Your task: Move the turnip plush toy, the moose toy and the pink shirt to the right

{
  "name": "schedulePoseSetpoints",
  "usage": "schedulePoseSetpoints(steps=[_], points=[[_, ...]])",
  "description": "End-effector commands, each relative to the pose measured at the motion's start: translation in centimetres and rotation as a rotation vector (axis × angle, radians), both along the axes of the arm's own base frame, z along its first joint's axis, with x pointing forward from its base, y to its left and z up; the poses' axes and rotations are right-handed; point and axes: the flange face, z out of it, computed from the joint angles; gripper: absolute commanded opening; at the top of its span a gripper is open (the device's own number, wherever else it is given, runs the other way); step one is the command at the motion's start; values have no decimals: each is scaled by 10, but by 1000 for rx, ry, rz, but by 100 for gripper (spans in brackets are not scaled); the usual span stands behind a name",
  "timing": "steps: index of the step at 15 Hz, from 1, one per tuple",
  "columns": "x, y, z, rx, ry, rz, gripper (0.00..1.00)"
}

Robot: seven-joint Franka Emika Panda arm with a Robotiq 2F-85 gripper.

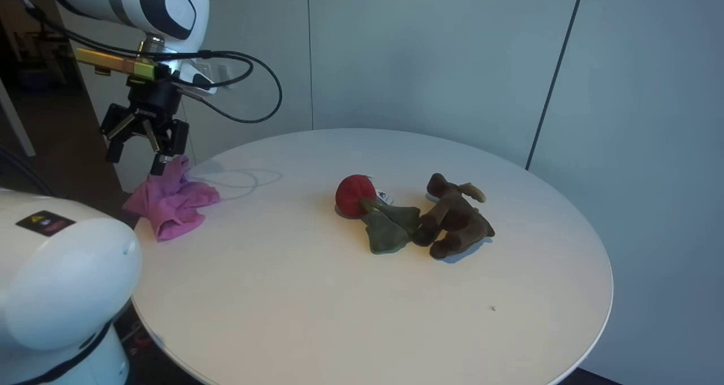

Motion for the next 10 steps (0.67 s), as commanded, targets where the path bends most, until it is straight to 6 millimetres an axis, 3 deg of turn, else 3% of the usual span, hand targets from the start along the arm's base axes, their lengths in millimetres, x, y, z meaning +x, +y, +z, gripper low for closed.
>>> schedulePoseSetpoints(steps=[1,6,9,10], points=[[-3,14,-18,1,-97,-45,100],[18,9,-40,46,-343,-204,100],[17,6,-56,3,-392,-184,100],[14,6,-60,-12,-388,-173,75]])
